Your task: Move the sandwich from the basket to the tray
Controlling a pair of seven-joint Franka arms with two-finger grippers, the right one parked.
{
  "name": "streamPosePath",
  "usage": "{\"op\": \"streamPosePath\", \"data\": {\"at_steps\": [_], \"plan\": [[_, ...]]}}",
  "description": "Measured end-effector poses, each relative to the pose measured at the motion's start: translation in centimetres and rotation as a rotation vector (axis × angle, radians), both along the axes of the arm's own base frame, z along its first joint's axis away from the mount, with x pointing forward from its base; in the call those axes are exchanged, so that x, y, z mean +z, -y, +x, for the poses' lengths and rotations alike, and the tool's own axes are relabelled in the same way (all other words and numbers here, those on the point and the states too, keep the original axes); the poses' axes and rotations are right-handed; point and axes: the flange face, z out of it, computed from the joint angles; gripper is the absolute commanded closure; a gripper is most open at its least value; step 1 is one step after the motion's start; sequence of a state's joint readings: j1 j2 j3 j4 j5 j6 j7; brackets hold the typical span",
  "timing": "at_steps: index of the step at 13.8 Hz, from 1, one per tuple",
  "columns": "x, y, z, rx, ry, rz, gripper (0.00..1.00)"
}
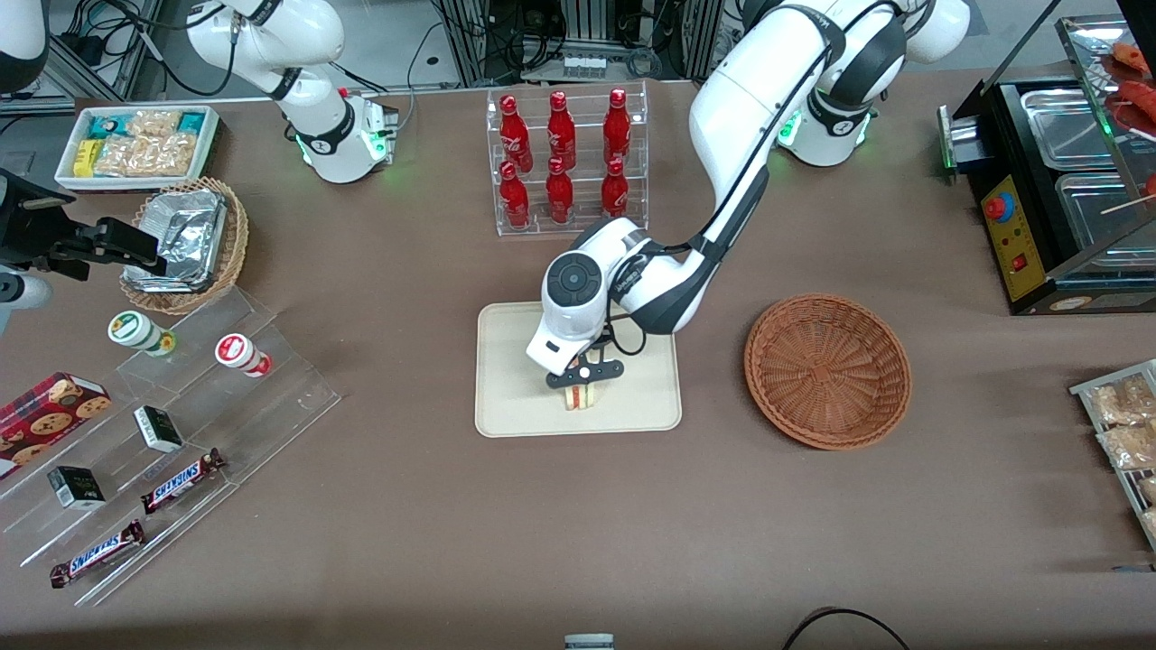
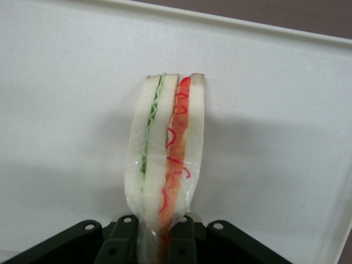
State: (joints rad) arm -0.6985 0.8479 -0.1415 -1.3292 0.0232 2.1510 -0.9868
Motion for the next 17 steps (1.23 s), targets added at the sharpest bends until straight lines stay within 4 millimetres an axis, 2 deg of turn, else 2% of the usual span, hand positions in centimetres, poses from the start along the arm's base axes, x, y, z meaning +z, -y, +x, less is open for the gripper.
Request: {"op": "streamPosePath", "data": {"at_steps": [4,6,8,11,13,15,17], "plan": [[0.5,0.1,0.3,-0.028,0.040,0.018,0.00],[1.8,0.3,0.8,-0.029,0.061,0.006,0.00],[4.4,0.5,1.2,-0.026,0.086,-0.013,0.00],[9.7,0.3,1.3,-0.022,0.121,-0.033,0.00],[12.4,-0.1,1.4,-0.017,0.137,-0.037,0.00],[13.6,-1.4,1.9,-0.002,0.120,-0.007,0.00],[15.6,-3.9,4.1,0.022,0.117,-0.024,0.00]]}}
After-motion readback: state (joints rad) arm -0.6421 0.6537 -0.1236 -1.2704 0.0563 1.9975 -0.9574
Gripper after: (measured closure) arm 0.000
